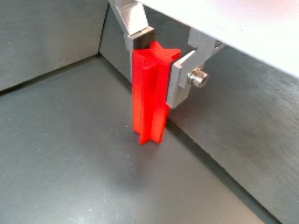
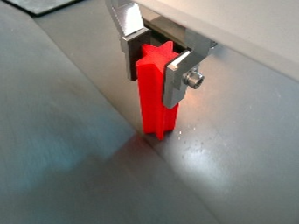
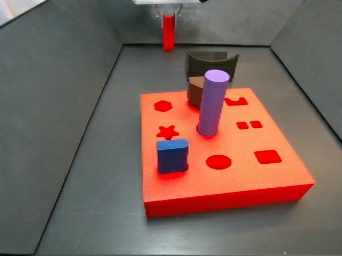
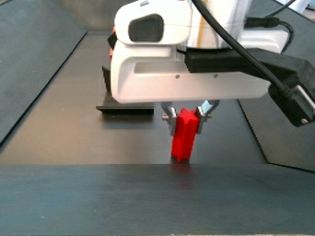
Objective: Pick up the star object. Move up. Move to above the board. Insert the star object.
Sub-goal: Move up, then move to above the board.
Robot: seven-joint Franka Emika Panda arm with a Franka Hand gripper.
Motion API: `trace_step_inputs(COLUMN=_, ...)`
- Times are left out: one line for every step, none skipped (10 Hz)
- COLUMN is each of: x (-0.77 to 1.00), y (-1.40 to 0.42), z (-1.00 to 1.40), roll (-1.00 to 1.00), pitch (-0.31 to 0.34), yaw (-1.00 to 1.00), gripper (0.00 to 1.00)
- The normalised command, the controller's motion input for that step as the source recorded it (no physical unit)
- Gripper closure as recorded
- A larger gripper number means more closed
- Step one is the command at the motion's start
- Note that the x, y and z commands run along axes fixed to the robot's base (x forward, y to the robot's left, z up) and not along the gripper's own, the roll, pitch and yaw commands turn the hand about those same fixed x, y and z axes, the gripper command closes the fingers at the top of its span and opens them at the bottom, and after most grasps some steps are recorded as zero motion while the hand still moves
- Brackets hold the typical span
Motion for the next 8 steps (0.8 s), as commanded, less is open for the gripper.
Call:
trace_step_inputs(x=0.00, y=0.00, z=0.83, roll=0.00, pitch=0.000, yaw=0.00, gripper=1.00)
trace_step_inputs(x=0.02, y=-0.08, z=0.85, roll=-0.01, pitch=-0.004, yaw=-0.05, gripper=1.00)
trace_step_inputs(x=-0.02, y=-0.07, z=0.73, roll=0.00, pitch=0.032, yaw=-0.05, gripper=1.00)
trace_step_inputs(x=-0.03, y=-0.04, z=0.54, roll=0.04, pitch=0.054, yaw=-0.04, gripper=1.00)
trace_step_inputs(x=-0.03, y=-0.02, z=0.40, roll=0.06, pitch=0.072, yaw=-0.03, gripper=1.00)
trace_step_inputs(x=-0.02, y=-0.01, z=0.20, roll=0.08, pitch=0.093, yaw=-0.01, gripper=1.00)
trace_step_inputs(x=0.19, y=0.22, z=1.00, roll=0.06, pitch=0.207, yaw=0.05, gripper=1.00)
trace_step_inputs(x=0.20, y=0.23, z=1.00, roll=0.06, pitch=0.214, yaw=0.07, gripper=1.00)
